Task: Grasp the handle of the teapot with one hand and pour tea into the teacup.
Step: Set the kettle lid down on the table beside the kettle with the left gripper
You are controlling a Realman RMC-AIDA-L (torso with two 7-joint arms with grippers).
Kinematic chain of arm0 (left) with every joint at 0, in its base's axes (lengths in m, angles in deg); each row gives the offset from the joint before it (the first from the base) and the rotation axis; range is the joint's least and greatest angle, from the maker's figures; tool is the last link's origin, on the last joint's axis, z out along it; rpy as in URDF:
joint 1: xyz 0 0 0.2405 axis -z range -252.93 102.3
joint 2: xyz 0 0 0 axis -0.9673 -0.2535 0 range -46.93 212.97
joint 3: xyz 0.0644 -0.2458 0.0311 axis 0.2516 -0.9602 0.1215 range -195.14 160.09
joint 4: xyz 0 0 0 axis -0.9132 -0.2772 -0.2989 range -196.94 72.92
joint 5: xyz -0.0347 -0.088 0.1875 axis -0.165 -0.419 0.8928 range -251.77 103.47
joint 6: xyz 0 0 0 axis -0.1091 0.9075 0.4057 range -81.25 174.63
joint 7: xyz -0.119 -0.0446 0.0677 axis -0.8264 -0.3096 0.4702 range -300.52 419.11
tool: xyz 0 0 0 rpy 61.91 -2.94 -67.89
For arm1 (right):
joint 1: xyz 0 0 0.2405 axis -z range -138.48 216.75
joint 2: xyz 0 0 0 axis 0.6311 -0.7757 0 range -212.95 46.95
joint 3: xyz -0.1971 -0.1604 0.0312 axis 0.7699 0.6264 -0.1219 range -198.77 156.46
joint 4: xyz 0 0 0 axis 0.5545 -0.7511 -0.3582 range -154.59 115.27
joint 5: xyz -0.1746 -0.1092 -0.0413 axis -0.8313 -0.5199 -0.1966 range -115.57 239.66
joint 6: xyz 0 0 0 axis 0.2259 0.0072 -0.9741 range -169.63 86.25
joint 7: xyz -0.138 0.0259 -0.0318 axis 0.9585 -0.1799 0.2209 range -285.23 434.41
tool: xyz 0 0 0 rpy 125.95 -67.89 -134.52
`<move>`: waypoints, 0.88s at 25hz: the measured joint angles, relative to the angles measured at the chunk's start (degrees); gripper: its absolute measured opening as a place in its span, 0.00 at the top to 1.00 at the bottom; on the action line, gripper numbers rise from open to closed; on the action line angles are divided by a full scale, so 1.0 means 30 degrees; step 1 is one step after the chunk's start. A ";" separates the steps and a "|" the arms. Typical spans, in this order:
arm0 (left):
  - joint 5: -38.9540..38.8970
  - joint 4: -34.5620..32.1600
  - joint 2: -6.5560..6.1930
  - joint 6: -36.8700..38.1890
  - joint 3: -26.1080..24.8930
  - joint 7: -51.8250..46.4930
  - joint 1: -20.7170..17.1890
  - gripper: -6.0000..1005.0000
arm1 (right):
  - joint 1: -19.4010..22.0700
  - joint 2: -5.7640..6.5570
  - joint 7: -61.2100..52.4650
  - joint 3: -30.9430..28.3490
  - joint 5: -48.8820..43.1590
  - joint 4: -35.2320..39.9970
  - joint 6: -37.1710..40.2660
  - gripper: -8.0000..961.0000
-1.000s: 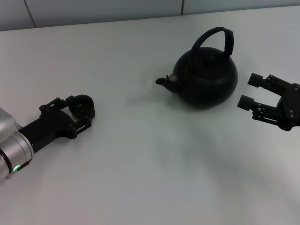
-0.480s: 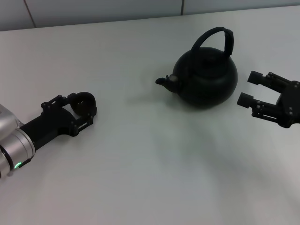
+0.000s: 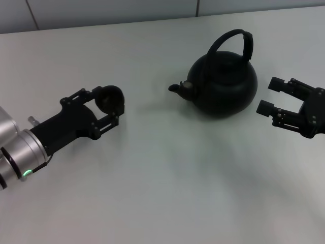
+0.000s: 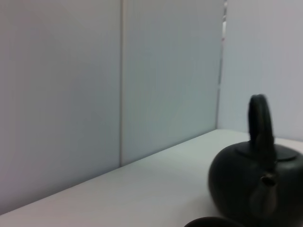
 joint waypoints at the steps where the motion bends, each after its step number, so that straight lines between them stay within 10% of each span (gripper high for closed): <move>1: 0.0009 0.0036 -0.0001 0.0134 0.0104 -0.0102 0.0082 0.31 | -0.0008 0.0000 -0.0001 0.0000 0.0000 0.0000 -0.0001 0.14; 22: 0.0000 0.0505 0.0000 0.1267 0.2162 -0.1448 0.0833 0.30 | -0.0242 -0.0001 0.0001 0.0149 0.0000 -0.0030 -0.0027 0.14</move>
